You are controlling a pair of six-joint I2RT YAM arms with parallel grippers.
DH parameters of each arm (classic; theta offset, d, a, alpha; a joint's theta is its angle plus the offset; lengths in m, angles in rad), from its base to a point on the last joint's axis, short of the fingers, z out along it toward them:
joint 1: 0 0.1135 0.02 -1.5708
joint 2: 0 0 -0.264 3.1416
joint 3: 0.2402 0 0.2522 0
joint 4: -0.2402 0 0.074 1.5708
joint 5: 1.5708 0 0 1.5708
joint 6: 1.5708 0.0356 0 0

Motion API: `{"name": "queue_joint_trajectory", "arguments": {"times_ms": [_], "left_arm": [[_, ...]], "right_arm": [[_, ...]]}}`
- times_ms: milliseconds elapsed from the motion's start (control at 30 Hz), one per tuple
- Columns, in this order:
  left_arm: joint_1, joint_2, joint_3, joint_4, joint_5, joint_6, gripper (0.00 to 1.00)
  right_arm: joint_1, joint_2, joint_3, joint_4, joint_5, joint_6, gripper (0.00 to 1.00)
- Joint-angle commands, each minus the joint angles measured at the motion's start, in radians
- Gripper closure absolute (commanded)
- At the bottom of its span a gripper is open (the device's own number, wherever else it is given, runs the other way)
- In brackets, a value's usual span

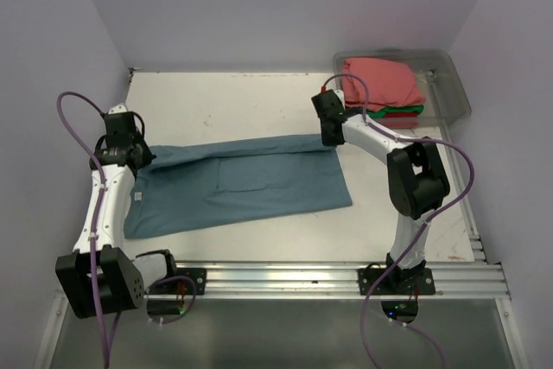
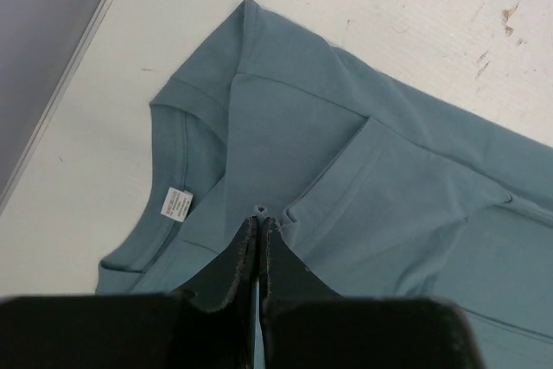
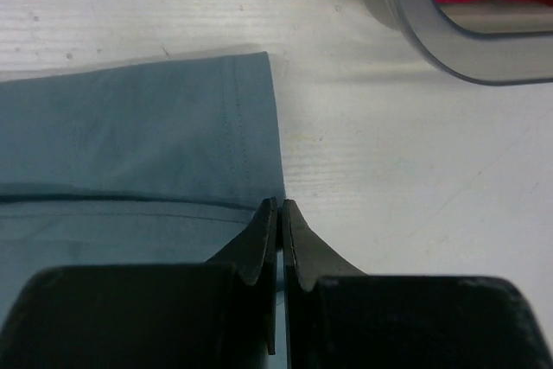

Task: Fold and stack the t-shirts
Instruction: Fold the other side of the tshirt into a rectangle

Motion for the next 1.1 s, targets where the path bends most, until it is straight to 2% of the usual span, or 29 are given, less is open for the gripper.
{"name": "queue_joint_trajectory", "arguments": {"times_ms": [0, 200, 533, 1033, 1067], "left_arm": [[-0.006, -0.045, -0.021, -0.034, -0.025, -0.017, 1.00], [-0.013, -0.086, -0.045, -0.060, -0.048, -0.031, 1.00], [-0.016, -0.089, -0.009, -0.124, -0.120, -0.034, 1.00], [-0.016, -0.066, 0.001, -0.160, -0.129, -0.048, 0.99], [-0.016, -0.068, 0.001, -0.161, -0.125, -0.048, 0.98]], "right_arm": [[0.003, -0.055, -0.014, -0.042, 0.085, 0.033, 1.00], [0.001, -0.056, -0.038, -0.083, 0.145, 0.062, 1.00], [0.003, -0.050, -0.086, -0.071, 0.104, 0.085, 1.00], [0.009, -0.076, -0.138, -0.074, 0.042, 0.102, 1.00], [0.012, -0.076, -0.138, -0.079, 0.042, 0.101, 0.94]]}}
